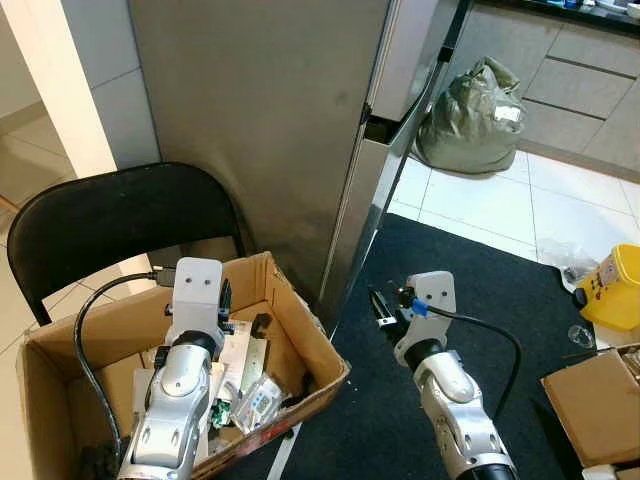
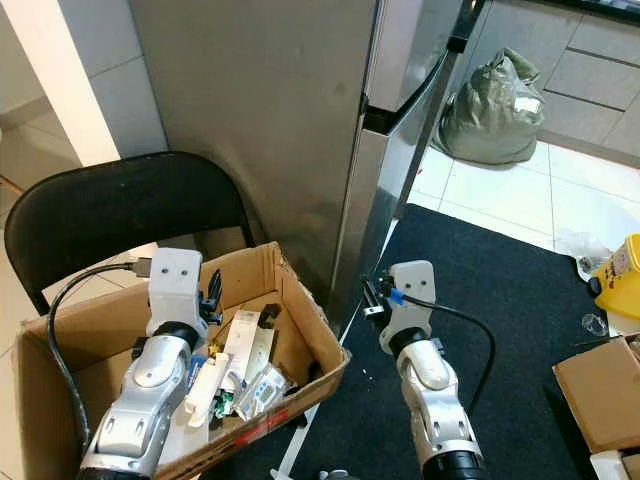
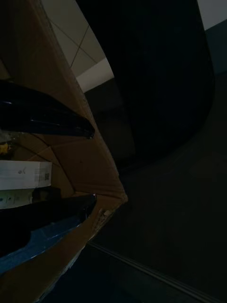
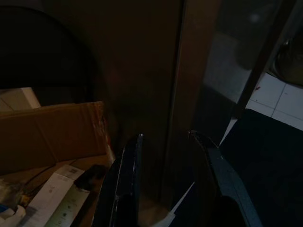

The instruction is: Picking trash to rubbish bin

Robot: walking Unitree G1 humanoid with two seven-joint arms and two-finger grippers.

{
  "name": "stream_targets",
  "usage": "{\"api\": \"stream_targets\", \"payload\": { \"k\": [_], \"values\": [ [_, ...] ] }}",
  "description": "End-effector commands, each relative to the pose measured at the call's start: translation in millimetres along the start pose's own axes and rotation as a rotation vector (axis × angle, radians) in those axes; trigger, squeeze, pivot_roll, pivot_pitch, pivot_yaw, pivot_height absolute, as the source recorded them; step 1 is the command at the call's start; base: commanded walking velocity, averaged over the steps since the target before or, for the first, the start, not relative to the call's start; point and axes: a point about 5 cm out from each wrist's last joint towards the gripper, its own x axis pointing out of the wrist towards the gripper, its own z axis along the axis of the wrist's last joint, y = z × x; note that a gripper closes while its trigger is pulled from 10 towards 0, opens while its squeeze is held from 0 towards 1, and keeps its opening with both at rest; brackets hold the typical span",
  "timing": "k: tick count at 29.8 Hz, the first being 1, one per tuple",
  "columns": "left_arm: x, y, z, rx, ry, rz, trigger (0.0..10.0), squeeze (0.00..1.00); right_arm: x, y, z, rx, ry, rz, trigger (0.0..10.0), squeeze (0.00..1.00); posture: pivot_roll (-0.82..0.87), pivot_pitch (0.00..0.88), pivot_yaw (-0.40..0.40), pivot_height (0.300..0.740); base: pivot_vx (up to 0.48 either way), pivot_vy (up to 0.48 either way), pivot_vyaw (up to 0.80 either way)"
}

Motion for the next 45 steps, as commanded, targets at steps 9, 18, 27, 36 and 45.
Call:
{"api": "stream_targets", "payload": {
  "k": [9, 18, 27, 36, 45],
  "values": [
    [-3.2, -4.8, -6.2, -0.03, 0.036, -0.011, 10.0, 0.0, -3.3, -0.3, -2.8, 0.002, 0.018, 0.0, 10.0, 0.0, 0.0, 0.11, -0.079, 0.74, -0.286, 0.0, 0.0],
    [-3.3, -5.2, -6.1, -0.032, 0.036, -0.014, 10.0, 0.0, -3.7, 0.0, -3.0, 0.001, 0.02, 0.0, 10.0, 0.0, 0.0, 0.114, -0.079, 0.74, -0.315, 0.0, 0.0],
    [-3.1, -5.6, -6.2, -0.031, 0.039, -0.012, 10.0, 0.0, -3.3, -0.6, -2.7, -0.001, 0.022, 0.002, 10.0, 0.0, 0.0, 0.116, -0.082, 0.74, -0.288, 0.0, 0.0],
    [-2.3, -5.8, -5.9, -0.033, 0.039, -0.007, 10.0, 0.0, -2.8, -0.5, -1.8, 0.002, 0.021, 0.003, 10.0, 0.0, 0.0, 0.121, -0.083, 0.74, 0.0, 0.0, 0.0],
    [-0.8, -6.6, -5.7, -0.028, 0.04, -0.011, 10.0, 0.0, -2.0, -0.4, -1.3, 0.017, 0.021, -0.005, 10.0, 0.0, -0.01, 0.125, -0.079, 0.74, 0.0, 0.0, -0.24]
  ]
}}
